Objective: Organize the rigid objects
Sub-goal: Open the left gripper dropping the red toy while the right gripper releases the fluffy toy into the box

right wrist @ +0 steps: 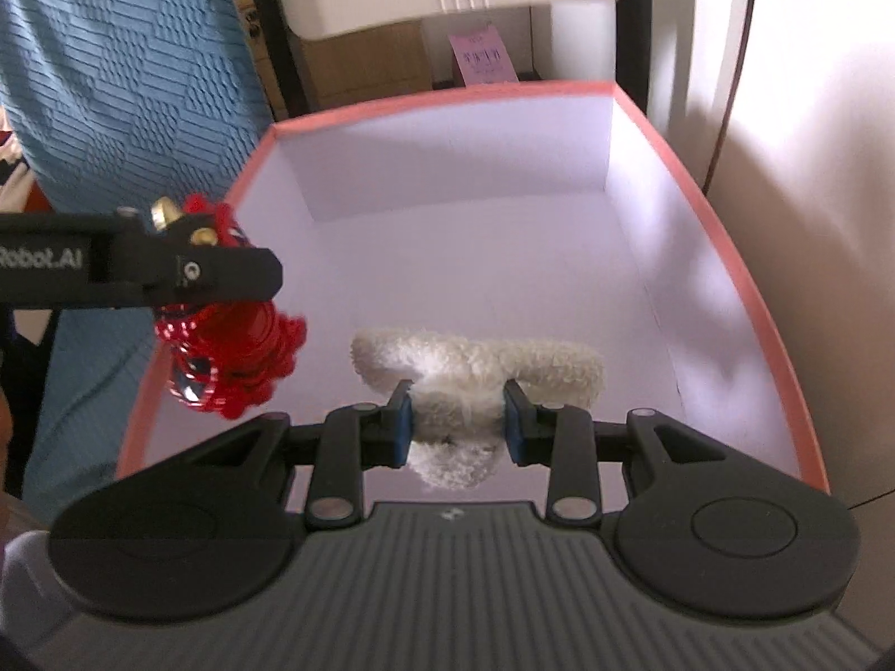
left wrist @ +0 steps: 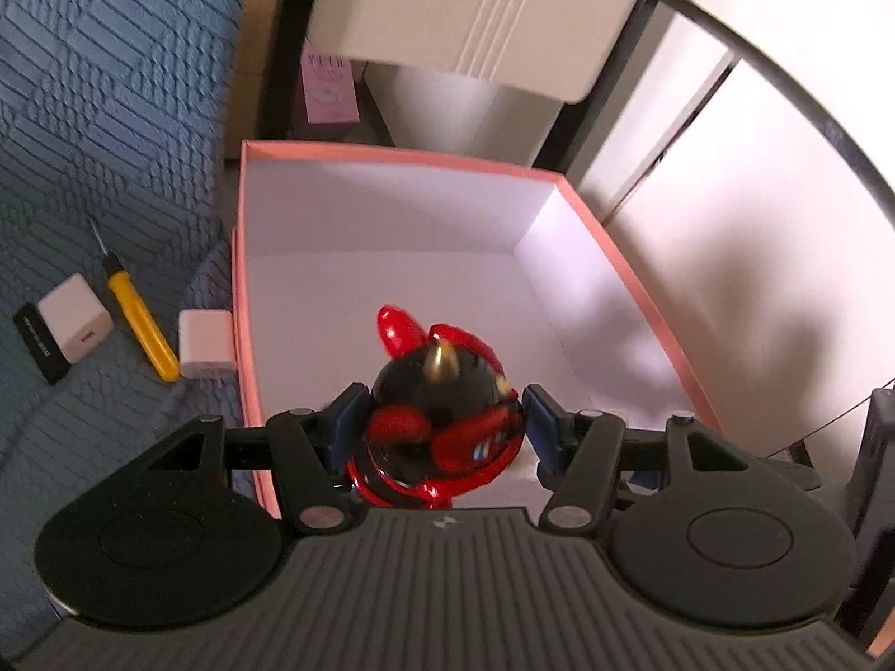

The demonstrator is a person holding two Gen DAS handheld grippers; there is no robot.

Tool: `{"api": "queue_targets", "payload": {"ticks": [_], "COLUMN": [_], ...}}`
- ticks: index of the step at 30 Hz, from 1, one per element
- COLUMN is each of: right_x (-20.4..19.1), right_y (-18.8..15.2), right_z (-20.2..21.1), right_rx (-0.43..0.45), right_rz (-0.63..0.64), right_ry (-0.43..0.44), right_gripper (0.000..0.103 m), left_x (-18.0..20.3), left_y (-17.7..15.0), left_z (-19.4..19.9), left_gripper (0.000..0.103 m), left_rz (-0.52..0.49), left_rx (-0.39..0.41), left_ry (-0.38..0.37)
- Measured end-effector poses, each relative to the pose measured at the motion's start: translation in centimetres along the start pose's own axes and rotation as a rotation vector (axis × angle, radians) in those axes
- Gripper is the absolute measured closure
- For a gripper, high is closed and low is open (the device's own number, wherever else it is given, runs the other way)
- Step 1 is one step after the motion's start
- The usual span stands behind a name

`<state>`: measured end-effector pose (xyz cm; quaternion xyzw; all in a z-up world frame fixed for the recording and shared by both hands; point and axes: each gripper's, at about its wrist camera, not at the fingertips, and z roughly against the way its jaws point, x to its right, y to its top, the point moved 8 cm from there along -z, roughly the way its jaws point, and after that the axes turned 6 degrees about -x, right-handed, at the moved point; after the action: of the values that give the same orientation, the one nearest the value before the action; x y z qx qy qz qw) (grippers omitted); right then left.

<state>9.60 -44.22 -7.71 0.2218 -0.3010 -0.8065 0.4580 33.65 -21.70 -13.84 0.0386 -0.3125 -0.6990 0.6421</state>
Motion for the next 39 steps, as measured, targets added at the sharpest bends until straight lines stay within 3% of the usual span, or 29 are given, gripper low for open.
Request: {"api": "queue_targets", "payload": {"ticks": [10,16,18,28,39], "right_x": [2.1,2.3,2.1,-1.4,-9.0], "right_y": [-1.2,-0.5,-0.1,2.9,4.1], "right_z": [-1.4,0.0,0.9,7.6,13.3], "right_rx": [-0.039,-0.018,-0.001,0.148,0.243], "right_rz": [-0.032,-0.042,-0.043,0.004,0.083], "right_ry": [-0.013,-0.013,-0.017,0.003,0.073], "right_gripper": [0.063,0.063,0.056,0.042,0.042], "left_x": [0.8,1.4,1.4,-0.2,-2.8], "left_y": [0.1,0.0,0.1,-0.1,-1.8], "left_z": [-1.1,0.5,1.4,9.4,19.0], "left_gripper": [0.036,0.036,0.036,0.036,0.036], "left_rz": [0.023,-0.017,-0.01,0.034,0.049], "left_rx": [-0.009,0.019,0.035,0.174,0.326], "left_ry": [-0.012,0.014,0.007,-0.003,0.009]}}
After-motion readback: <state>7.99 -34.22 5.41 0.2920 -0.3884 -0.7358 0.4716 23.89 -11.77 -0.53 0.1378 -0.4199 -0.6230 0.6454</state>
